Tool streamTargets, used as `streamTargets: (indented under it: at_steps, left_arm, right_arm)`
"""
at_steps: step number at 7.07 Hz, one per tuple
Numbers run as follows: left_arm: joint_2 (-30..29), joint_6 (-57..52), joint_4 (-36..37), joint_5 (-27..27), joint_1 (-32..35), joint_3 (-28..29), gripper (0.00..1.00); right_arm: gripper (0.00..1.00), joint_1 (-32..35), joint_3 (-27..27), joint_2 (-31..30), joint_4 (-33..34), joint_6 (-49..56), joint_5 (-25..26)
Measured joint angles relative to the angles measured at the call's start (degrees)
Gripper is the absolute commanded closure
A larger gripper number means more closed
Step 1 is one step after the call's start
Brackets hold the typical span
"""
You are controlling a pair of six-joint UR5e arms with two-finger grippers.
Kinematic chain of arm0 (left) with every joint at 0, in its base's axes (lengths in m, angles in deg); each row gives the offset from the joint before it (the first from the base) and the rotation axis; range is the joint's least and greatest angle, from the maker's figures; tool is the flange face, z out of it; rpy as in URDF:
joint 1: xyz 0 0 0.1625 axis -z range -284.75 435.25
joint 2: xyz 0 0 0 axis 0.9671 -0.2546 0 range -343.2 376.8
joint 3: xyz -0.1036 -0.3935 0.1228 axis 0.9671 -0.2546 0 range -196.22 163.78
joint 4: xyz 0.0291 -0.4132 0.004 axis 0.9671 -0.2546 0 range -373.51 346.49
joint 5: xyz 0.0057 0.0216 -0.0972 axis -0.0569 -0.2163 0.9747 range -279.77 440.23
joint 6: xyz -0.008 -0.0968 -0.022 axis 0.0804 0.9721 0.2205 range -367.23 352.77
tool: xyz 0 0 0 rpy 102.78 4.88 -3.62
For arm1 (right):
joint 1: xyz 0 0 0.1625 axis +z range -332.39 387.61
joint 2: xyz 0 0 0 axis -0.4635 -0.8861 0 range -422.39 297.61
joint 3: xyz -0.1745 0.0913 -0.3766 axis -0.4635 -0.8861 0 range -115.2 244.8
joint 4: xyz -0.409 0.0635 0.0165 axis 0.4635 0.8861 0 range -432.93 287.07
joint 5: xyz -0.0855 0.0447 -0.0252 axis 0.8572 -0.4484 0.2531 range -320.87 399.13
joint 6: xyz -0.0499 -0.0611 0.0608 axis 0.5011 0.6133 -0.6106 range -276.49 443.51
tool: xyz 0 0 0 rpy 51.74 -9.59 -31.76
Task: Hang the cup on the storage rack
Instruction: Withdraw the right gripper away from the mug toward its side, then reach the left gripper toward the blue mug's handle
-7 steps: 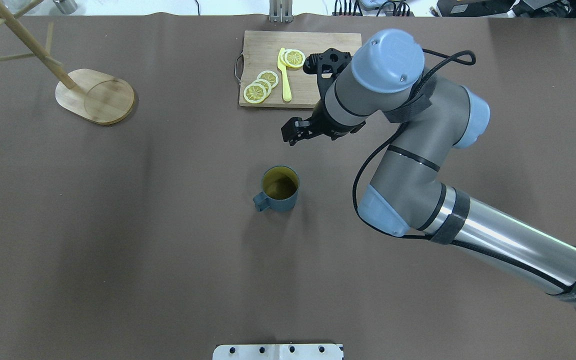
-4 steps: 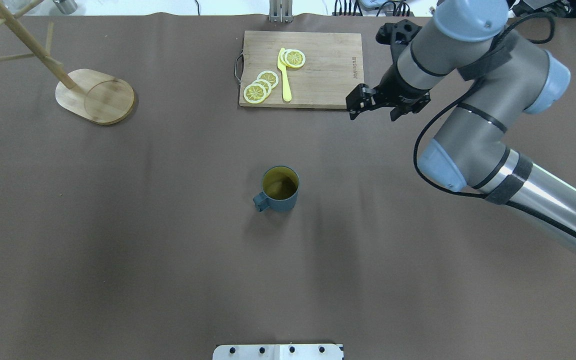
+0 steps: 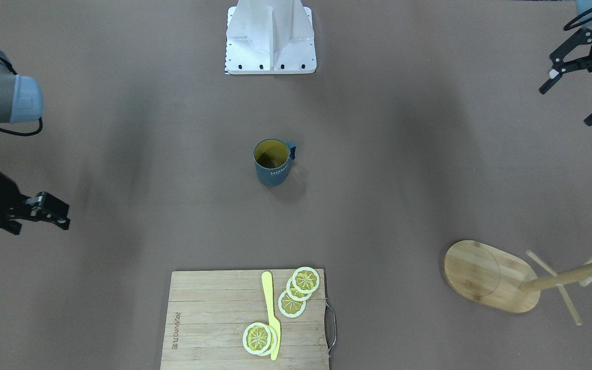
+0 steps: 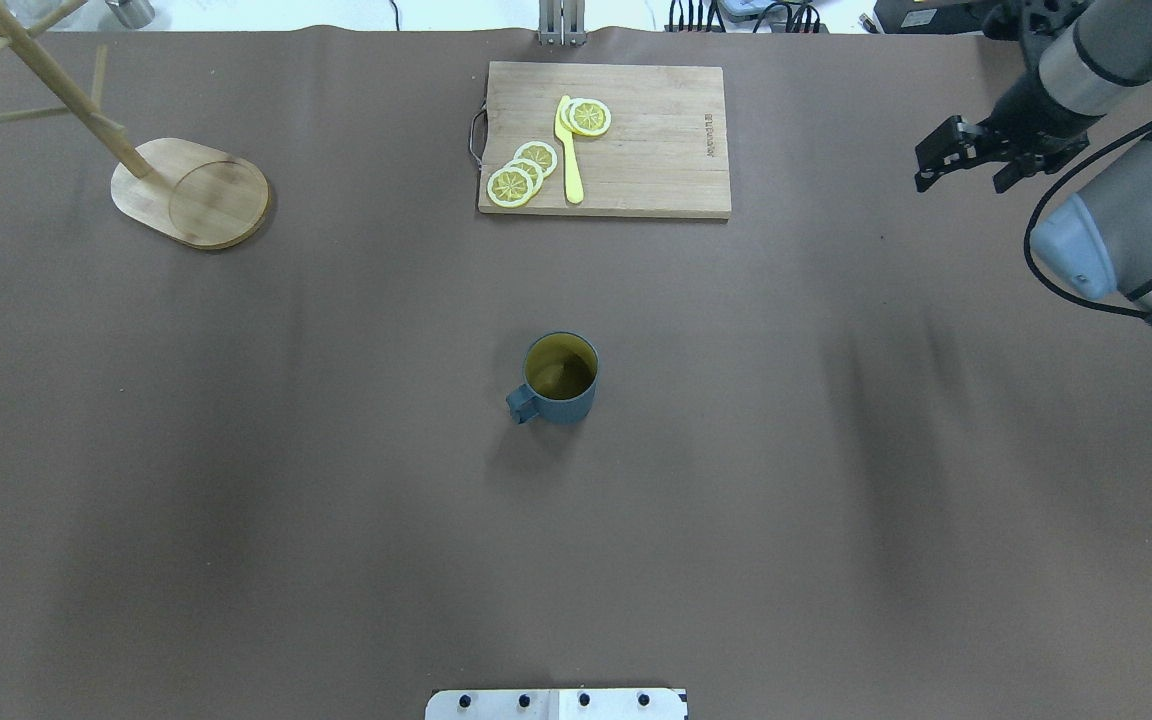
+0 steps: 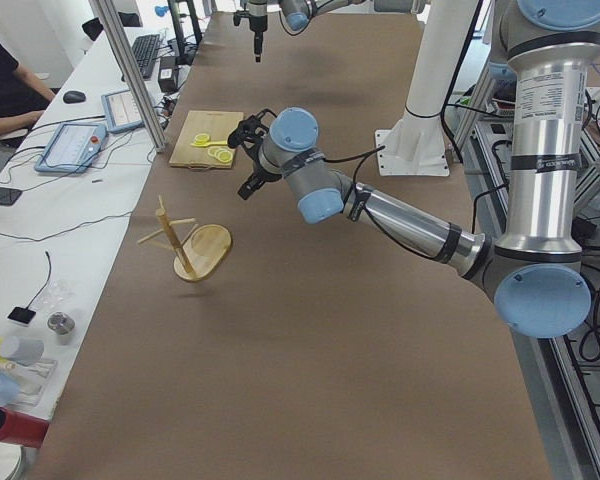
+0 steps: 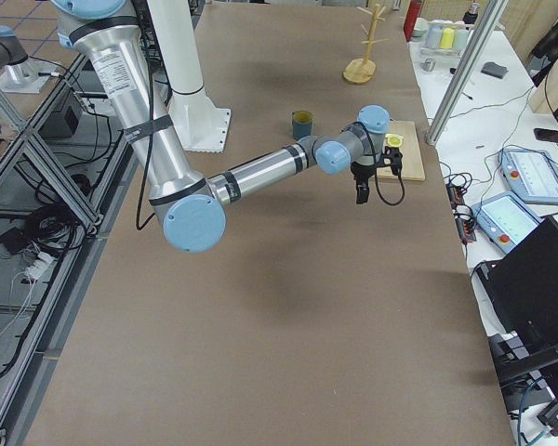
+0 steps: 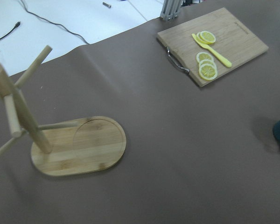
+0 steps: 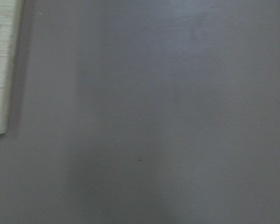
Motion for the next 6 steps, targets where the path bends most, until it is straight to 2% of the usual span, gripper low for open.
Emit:
streamTargets:
  at_steps: [1, 3, 6]
  left_arm:
    - [-2.17, 5.61, -5.01, -3.81, -5.32, 1.92, 0.03]
    - [-5.1, 9.67, -8.8, -14.9, -16.85, 3.02, 0.03]
    - [-10.71, 11.96, -9.66, -40.71, -36.49, 6.21, 0.03]
  right_arm:
    - [0.0, 2.94, -2.21, -0.98, 3.05, 6.78, 0.23]
    - [0.0, 8.29, -4.0, -3.56, 10.75, 20.6, 0.74]
    - [0.0, 13.36, -4.57, -8.82, 12.13, 25.13, 0.36]
